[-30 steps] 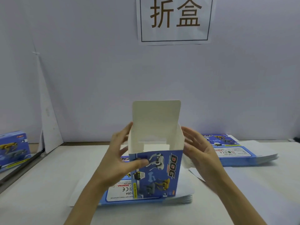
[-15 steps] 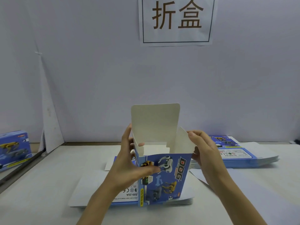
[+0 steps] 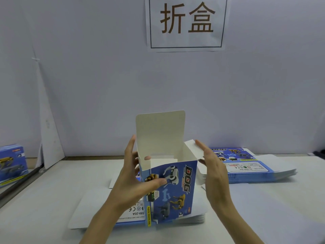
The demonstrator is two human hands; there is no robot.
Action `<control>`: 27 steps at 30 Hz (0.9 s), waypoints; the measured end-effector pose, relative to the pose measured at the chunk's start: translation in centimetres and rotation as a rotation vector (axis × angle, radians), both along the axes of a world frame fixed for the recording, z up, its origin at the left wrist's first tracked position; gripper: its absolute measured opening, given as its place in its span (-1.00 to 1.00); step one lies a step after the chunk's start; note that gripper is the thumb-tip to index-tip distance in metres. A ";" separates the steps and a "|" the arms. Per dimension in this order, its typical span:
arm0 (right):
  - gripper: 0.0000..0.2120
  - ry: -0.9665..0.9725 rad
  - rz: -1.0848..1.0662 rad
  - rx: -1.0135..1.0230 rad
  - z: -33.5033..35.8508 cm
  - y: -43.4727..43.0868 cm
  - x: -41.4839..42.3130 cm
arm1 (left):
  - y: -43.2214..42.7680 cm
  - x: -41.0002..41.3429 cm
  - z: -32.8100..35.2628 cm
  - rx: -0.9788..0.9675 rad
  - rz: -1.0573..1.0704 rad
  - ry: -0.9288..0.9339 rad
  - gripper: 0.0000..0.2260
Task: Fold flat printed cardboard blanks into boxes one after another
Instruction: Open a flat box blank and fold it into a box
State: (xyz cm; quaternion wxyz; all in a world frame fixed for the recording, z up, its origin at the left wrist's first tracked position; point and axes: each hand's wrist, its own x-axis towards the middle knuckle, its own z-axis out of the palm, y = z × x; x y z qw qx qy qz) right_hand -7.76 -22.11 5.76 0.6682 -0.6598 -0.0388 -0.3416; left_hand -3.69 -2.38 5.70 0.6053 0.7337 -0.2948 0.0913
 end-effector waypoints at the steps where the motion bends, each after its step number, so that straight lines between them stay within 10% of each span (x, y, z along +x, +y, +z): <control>1: -0.64 0.010 0.000 0.007 -0.7 0.5 0.0 | -0.1 0.0 0.0 0.002 0.003 -0.004 0.07; 5: -0.45 0.105 0.032 0.125 -2.7 2.7 0.4 | -0.1 0.1 -0.1 -0.032 0.016 0.015 0.06; 17: -0.69 0.042 0.037 0.126 -2.7 3.8 0.1 | -0.4 -0.1 0.2 0.025 -0.004 -0.057 0.08; 21: -0.43 -0.097 -0.242 -0.249 -1.6 2.7 -0.3 | 0.3 0.3 0.1 0.069 0.012 -0.102 0.05; 27: -0.67 -0.266 -0.327 -0.809 -1.5 0.1 0.5 | 1.2 0.1 1.4 0.284 0.196 -0.376 0.05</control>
